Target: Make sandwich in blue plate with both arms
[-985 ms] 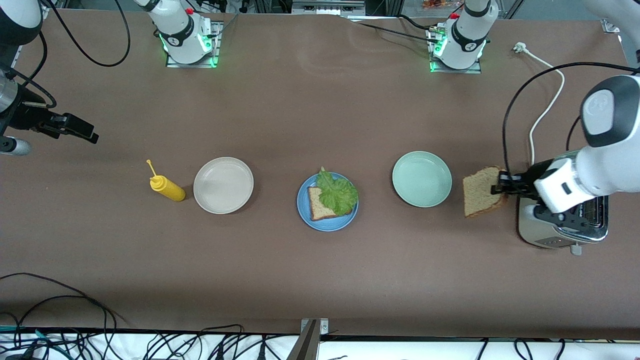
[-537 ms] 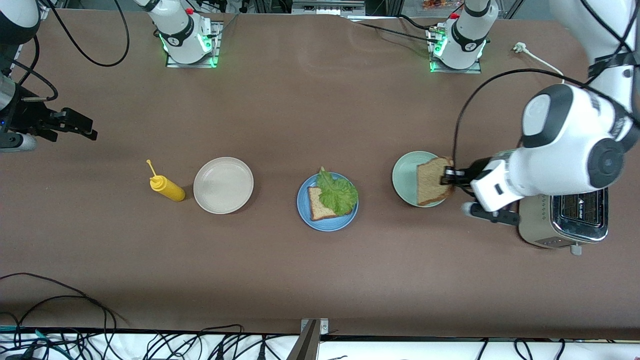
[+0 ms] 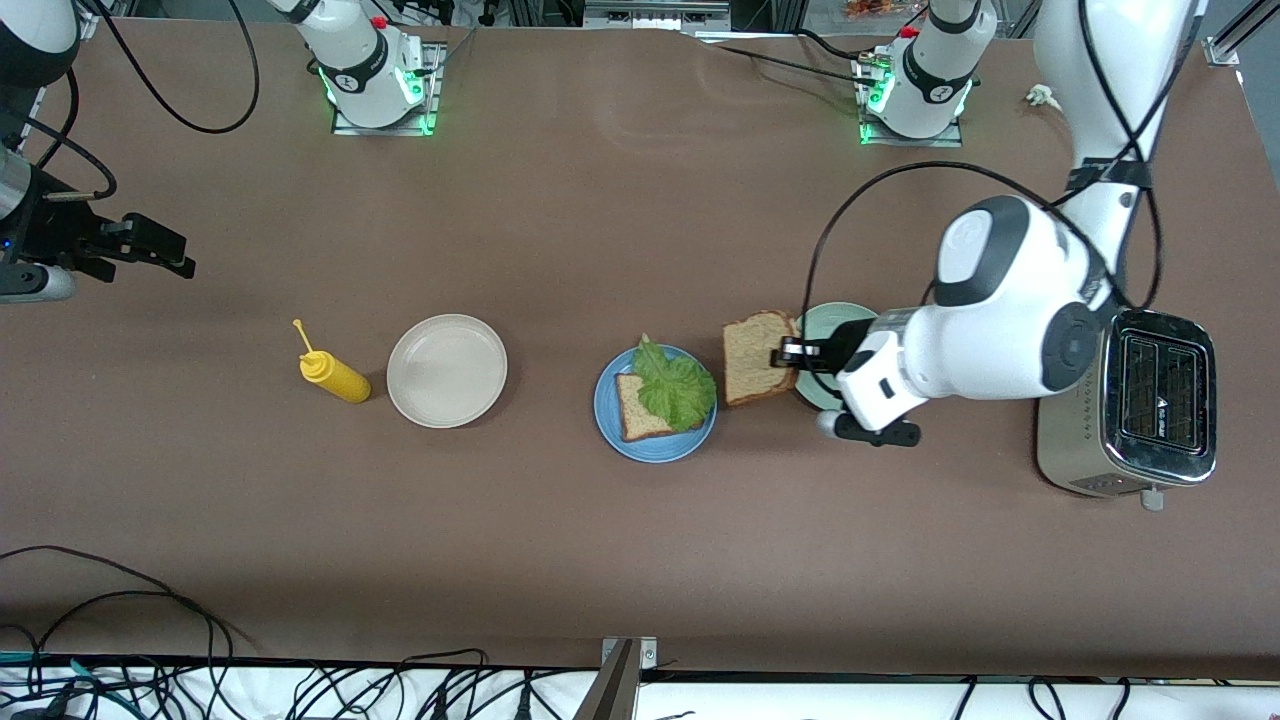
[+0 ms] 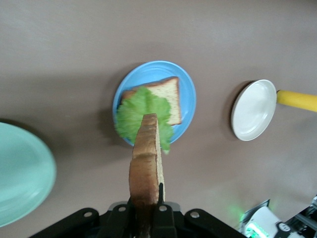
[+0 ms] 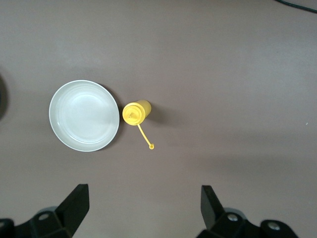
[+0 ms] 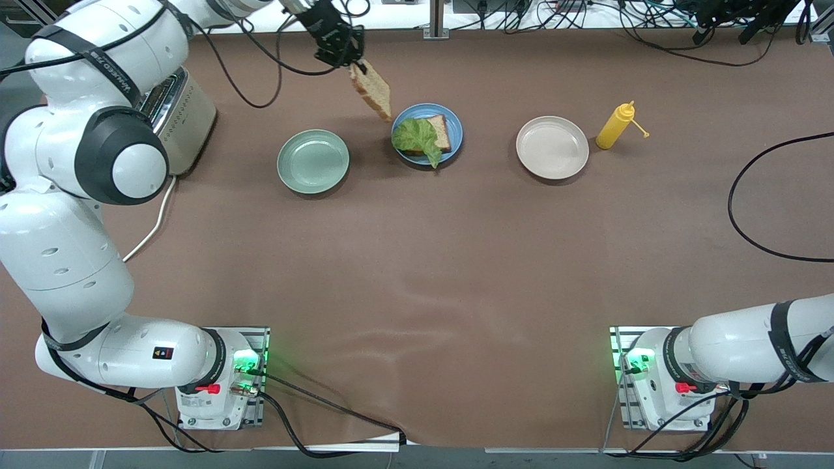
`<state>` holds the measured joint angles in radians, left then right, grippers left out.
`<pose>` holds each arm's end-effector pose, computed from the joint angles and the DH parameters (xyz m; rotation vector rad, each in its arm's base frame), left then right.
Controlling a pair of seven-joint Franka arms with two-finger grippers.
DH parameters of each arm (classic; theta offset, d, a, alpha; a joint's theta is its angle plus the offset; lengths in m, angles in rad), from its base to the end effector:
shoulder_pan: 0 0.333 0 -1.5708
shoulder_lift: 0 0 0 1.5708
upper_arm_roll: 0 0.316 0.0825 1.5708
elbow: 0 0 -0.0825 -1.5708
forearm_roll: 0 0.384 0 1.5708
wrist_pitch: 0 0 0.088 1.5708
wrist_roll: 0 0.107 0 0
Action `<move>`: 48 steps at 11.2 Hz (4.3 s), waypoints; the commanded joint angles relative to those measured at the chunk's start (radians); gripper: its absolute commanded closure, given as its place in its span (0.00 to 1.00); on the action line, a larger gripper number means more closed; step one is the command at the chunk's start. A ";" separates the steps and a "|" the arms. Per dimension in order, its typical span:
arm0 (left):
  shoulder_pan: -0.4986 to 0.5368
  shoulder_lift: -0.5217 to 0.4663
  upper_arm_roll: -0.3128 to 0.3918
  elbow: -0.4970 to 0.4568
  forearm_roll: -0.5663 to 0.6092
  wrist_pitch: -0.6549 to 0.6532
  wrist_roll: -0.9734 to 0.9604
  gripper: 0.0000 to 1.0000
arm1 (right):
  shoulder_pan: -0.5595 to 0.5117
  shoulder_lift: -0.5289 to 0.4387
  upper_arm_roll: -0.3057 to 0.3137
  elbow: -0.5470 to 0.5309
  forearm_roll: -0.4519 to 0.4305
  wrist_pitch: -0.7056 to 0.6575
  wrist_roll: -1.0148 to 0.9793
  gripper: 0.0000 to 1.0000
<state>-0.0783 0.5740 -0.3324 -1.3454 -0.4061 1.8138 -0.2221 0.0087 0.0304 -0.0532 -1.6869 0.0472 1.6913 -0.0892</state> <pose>0.6548 -0.2668 0.4131 2.6035 -0.0372 -0.3330 0.5688 -0.0204 0.5628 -3.0940 -0.0594 0.0354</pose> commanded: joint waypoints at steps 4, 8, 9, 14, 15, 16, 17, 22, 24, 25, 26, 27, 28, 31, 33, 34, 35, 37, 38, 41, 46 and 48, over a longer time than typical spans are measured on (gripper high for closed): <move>-0.046 0.111 -0.104 0.006 -0.013 0.181 -0.152 1.00 | -0.010 -0.001 -0.004 0.033 0.016 -0.051 0.034 0.00; -0.064 0.196 -0.135 0.005 0.026 0.352 -0.152 1.00 | -0.010 0.000 -0.017 0.050 0.017 -0.051 0.036 0.00; -0.064 0.213 -0.135 0.005 0.026 0.370 -0.149 1.00 | -0.010 0.002 -0.016 0.050 0.019 -0.051 0.036 0.00; -0.084 0.277 -0.135 0.002 0.029 0.444 -0.113 1.00 | -0.010 0.008 -0.017 0.053 0.023 -0.056 0.028 0.00; -0.087 0.285 -0.135 0.002 0.029 0.456 -0.111 1.00 | -0.007 0.022 -0.016 0.055 0.040 -0.088 0.029 0.00; -0.093 0.288 -0.135 0.002 0.029 0.456 -0.111 1.00 | -0.010 0.022 -0.017 0.061 0.083 -0.103 0.032 0.00; -0.093 0.291 -0.135 0.002 0.029 0.456 -0.111 1.00 | -0.012 0.023 -0.031 0.062 0.104 -0.104 0.031 0.00; -0.087 0.293 -0.135 0.000 0.081 0.446 -0.111 0.12 | -0.010 0.019 -0.057 0.107 0.082 -0.122 0.056 0.00; -0.081 0.279 -0.137 -0.009 0.081 0.435 -0.118 0.00 | -0.006 0.031 -0.054 0.115 0.051 -0.131 0.083 0.00; -0.077 0.267 -0.137 -0.017 0.082 0.417 -0.120 0.00 | -0.006 0.032 -0.053 0.118 0.030 -0.130 0.085 0.00; -0.069 0.254 -0.137 -0.017 0.082 0.394 -0.120 0.00 | -0.004 0.031 -0.050 0.121 0.013 -0.124 0.079 0.00; -0.061 0.230 -0.135 -0.021 0.082 0.362 -0.122 0.00 | 0.000 0.032 -0.042 0.119 -0.027 -0.120 0.056 0.00; -0.055 0.202 -0.131 -0.021 0.102 0.311 -0.122 0.00 | 0.008 0.034 -0.028 0.121 -0.064 -0.119 0.008 0.00; -0.028 0.097 -0.125 -0.021 0.220 0.181 -0.167 0.00 | 0.013 0.032 0.004 0.122 -0.111 -0.110 -0.004 0.00; -0.014 0.034 -0.111 -0.021 0.222 0.096 -0.187 0.00 | 0.013 0.032 0.032 0.122 -0.138 -0.116 0.006 0.00; -0.014 -0.009 -0.081 -0.021 0.222 0.043 -0.187 0.00 | 0.014 0.031 0.033 0.124 -0.132 -0.122 0.009 0.00; -0.014 -0.049 -0.054 -0.020 0.243 -0.023 -0.186 0.00 | 0.014 0.031 0.033 0.124 -0.116 -0.122 0.009 0.00; -0.014 -0.118 -0.017 -0.011 0.318 -0.129 -0.184 0.00 | 0.013 0.031 0.032 0.122 -0.041 -0.134 0.006 0.00; -0.014 -0.152 -0.004 -0.011 0.338 -0.158 -0.184 0.00 | 0.011 0.031 0.030 0.122 -0.021 -0.136 0.009 0.00; -0.009 -0.239 0.032 -0.017 0.386 -0.244 -0.177 0.00 | 0.011 0.031 0.030 0.122 0.028 -0.153 0.045 0.00; 0.003 -0.348 0.160 -0.024 0.424 -0.327 0.047 0.00 | 0.011 0.029 0.033 0.124 -0.058 -0.142 -0.018 0.00; 0.003 -0.376 0.216 -0.043 0.424 -0.343 0.128 0.00 | 0.013 0.031 0.033 0.122 -0.078 -0.140 -0.018 0.00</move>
<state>-0.0759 0.2478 -0.1656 -1.3392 -0.0037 1.4874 -0.1965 0.0238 0.0524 -0.0242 -1.5937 -0.0035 1.5665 -0.0899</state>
